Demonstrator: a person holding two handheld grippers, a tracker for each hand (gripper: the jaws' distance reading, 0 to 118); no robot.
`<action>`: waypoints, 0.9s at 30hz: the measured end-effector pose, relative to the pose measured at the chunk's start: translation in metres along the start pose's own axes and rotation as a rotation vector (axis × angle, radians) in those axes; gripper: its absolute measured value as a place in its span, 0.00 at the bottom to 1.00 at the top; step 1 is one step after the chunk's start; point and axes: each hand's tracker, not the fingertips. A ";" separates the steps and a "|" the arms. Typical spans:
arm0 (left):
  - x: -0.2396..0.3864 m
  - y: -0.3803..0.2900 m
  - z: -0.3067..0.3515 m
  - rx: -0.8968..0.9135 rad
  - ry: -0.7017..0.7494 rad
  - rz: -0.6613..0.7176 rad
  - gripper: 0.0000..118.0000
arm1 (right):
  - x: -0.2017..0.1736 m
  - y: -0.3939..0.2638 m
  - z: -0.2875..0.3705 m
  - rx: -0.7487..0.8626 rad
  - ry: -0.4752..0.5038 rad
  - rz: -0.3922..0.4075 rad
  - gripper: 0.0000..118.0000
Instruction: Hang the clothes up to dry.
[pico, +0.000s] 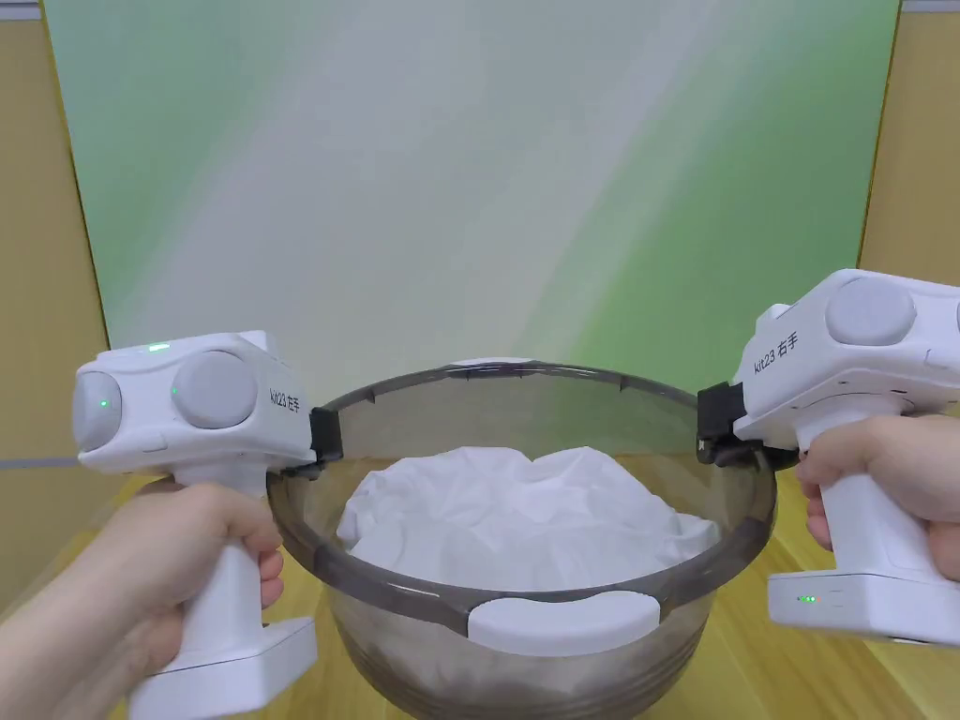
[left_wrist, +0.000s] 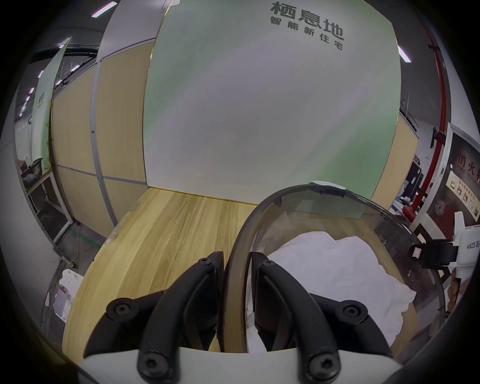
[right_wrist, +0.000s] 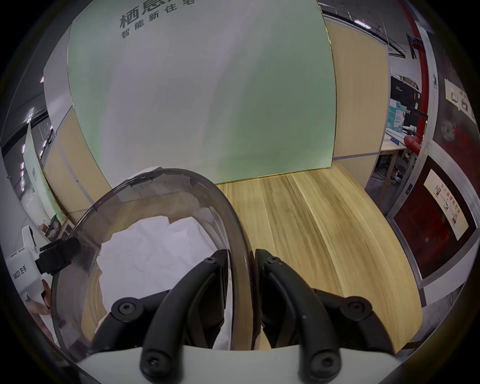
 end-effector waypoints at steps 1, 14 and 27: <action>0.001 0.000 0.000 -0.001 0.001 -0.007 0.16 | 0.000 0.000 -0.001 -0.001 -0.001 0.008 0.16; 0.000 0.044 -0.039 0.017 0.016 0.009 0.16 | -0.009 0.053 -0.041 -0.002 0.013 0.002 0.16; 0.004 0.032 -0.165 -0.065 0.084 -0.024 0.16 | -0.008 0.070 -0.173 -0.109 -0.058 0.052 0.16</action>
